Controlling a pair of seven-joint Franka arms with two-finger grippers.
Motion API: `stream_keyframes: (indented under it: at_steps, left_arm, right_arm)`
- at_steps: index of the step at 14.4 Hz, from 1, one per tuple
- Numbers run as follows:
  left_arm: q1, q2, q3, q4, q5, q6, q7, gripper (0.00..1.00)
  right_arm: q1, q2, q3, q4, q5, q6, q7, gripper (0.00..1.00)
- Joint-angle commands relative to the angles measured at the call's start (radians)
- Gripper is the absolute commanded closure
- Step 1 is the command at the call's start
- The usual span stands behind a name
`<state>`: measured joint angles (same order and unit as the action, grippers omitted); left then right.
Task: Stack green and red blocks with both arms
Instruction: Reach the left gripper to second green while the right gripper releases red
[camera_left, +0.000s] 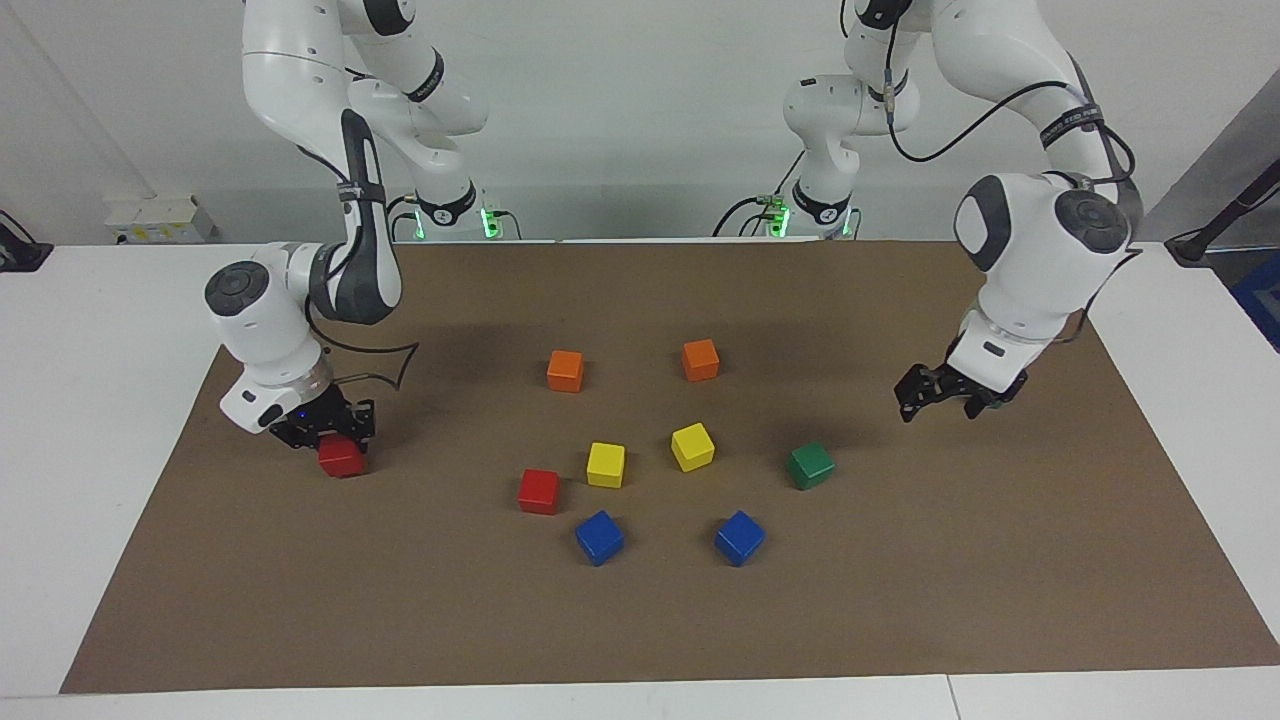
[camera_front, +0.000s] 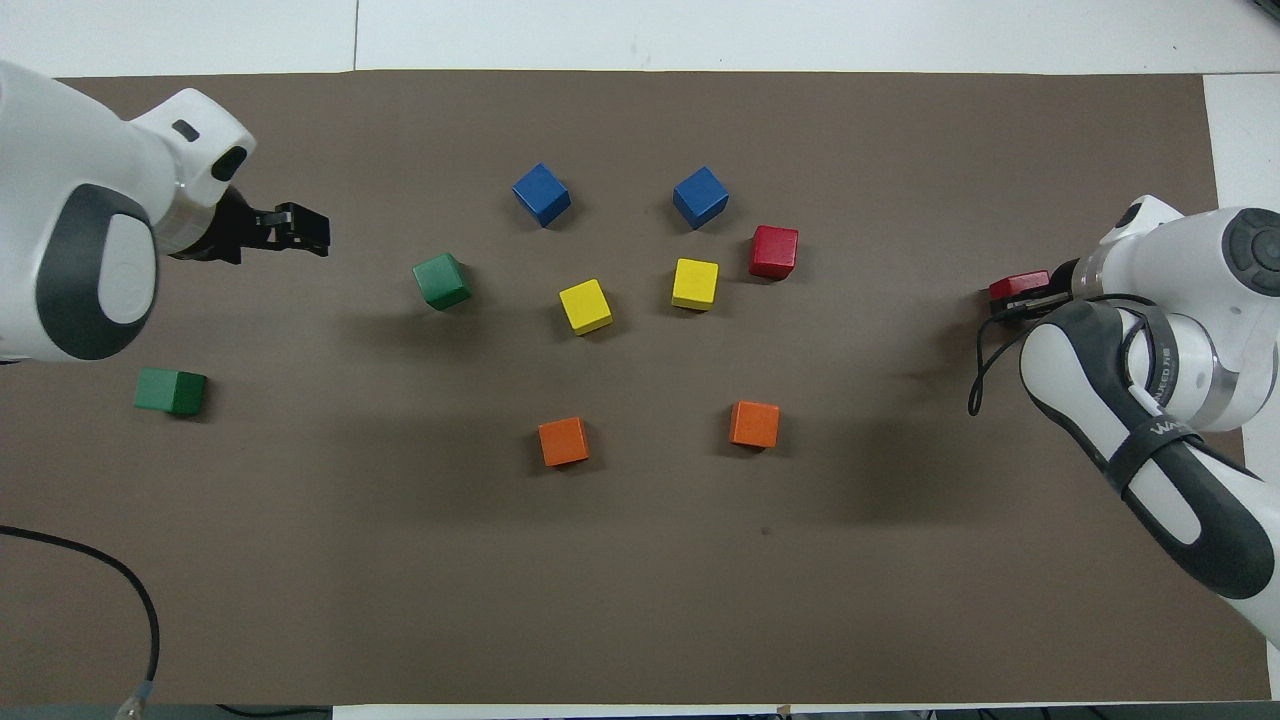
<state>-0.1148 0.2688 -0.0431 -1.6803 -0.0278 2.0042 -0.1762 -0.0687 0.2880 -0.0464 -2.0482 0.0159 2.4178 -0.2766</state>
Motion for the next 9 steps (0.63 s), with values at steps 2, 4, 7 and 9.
stream_keyframes:
  at_steps: [2,4,7,9]
  left_arm:
    - [-0.083,0.119,0.02,0.117,-0.006,-0.019,-0.211,0.0]
    - [-0.118,0.174,0.022,0.145,0.006,0.005,-0.316,0.0]
    - [-0.134,0.213,0.02,0.142,0.005,0.074,-0.397,0.0]
    - [-0.16,0.236,0.022,0.126,0.022,0.137,-0.417,0.0]
  right_arm:
    - [-0.011,0.014,0.008,-0.006,-0.017,0.026,0.023,1.0]
    - [-0.011,0.019,0.008,-0.006,-0.017,0.026,0.023,1.0]
    - [-0.011,0.019,0.008,-0.006,-0.016,0.027,0.023,1.0]
    - [-0.013,0.022,0.008,-0.006,-0.016,0.027,0.025,1.0]
